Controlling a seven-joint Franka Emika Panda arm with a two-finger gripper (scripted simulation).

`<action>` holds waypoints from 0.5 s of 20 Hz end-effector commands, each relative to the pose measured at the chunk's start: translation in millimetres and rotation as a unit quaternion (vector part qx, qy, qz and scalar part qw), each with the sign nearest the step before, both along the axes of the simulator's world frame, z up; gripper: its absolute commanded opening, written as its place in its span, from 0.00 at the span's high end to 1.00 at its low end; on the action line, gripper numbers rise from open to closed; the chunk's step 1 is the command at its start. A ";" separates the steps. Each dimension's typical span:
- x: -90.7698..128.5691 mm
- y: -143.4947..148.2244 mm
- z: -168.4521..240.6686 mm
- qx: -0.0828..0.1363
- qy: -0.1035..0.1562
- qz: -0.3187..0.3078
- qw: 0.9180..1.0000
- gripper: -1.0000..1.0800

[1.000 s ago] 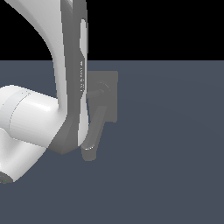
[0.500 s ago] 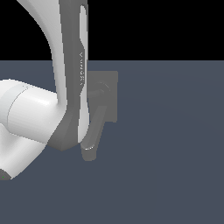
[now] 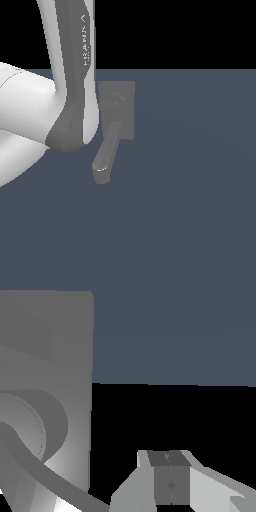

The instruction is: Turn on the faucet by rotating a designated handle.

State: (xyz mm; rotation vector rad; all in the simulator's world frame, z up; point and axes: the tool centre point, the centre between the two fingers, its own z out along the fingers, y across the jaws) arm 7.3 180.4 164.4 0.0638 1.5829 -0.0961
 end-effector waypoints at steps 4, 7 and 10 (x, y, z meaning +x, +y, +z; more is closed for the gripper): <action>0.4 2.0 12.6 -0.001 -0.003 0.002 1.000 1.00; 0.1 -1.1 23.8 0.000 -0.003 0.002 1.000 1.00; -0.2 -4.3 34.9 0.000 -0.004 0.002 1.000 1.00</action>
